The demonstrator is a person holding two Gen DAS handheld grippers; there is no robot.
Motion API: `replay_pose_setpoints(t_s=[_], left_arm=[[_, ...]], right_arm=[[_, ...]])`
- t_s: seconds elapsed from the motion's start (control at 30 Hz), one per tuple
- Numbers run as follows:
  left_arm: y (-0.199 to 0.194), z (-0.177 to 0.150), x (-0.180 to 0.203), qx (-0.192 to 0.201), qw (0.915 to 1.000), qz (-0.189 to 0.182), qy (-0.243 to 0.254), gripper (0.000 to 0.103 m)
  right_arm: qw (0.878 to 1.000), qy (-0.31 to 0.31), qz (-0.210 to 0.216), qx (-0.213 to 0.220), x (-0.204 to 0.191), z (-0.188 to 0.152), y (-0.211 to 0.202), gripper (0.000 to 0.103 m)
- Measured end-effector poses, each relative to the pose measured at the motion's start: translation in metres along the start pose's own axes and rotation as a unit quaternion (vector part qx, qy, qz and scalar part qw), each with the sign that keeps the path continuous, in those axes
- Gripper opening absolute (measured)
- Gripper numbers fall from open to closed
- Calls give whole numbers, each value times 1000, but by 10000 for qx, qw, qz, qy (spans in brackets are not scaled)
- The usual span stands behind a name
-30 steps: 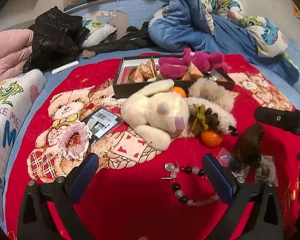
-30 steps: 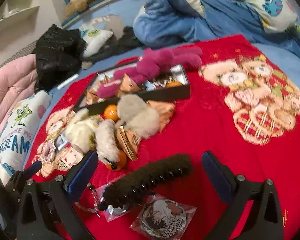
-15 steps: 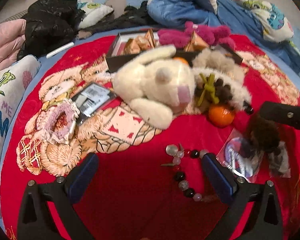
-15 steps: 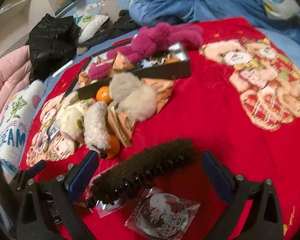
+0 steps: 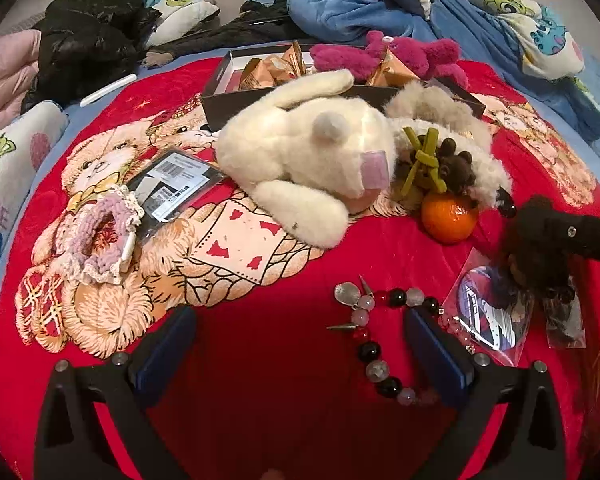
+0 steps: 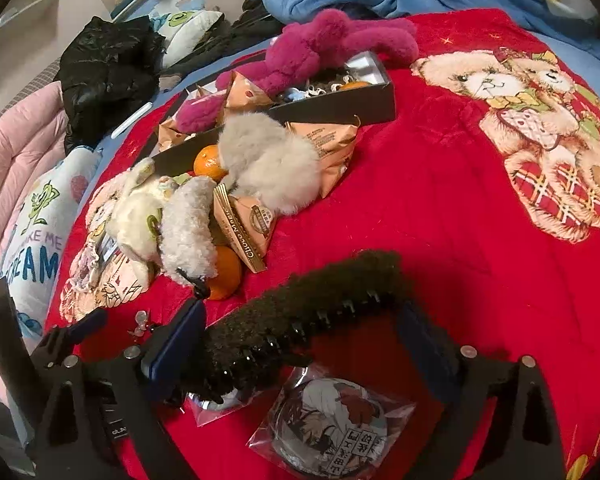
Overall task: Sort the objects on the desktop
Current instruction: 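Grasp the black bristled comb with the right gripper while the left grasps the bead bracelet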
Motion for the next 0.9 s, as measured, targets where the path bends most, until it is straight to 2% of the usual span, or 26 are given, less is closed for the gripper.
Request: replay_pose_setpoints(t_s=[0.07, 0.23, 0.33, 0.43, 0.5, 0.53, 0.6, 0.63, 0.7, 0.73, 0.8, 0.9], left_arm=[[0, 0, 1, 34, 10000, 24, 30, 103], [2, 2, 0, 69, 10000, -11, 20, 103], [3, 2, 1, 85, 10000, -29, 25, 103], [2, 3, 1, 118, 9999, -7, 48, 103], [0, 4, 4, 148, 9998, -44, 87, 94], [-3, 2, 5, 180, 9998, -65, 115, 90], [-7, 3, 7, 245, 9996, -72, 142, 72], [-8, 3, 8, 269, 9995, -74, 151, 67], [-12, 2, 10, 310, 9994, -101, 147, 47], [-14, 3, 10, 350, 9993, -84, 138, 41], [-15, 3, 10, 373, 9992, -131, 104, 21], [-19, 6, 7, 455, 9988, -189, 7, 14]], right_arm=[[10000, 22, 4, 46, 0, 1, 0, 92], [9998, 110, 26, 140, 2, 2, 2, 80], [9998, 111, 81, 169, 2, 2, 3, 69], [9995, 107, 207, 198, -1, 4, 4, 54], [9990, 101, 380, 220, -4, 4, 3, 42], [9987, 86, 451, 231, -6, 5, 3, 41], [9985, 17, 475, 276, -9, 5, 1, 38], [9984, -15, 490, 299, -11, 6, 0, 37], [9976, -41, 598, 357, -15, 7, -3, 31], [9974, -65, 614, 383, -16, 7, -4, 31], [9971, -96, 627, 429, -18, 8, -7, 29], [9967, -114, 664, 457, -20, 9, -8, 27]])
Point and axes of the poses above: each gripper's, at about its wrist camera, not at the fingertips, and y roughly the way its jaws point, x to its right, z to its top, the point moved 8 cm from there along y, roughly the way its jaws point, and after that the axes turned 5 degrees about -y, right-handed, at the moved point
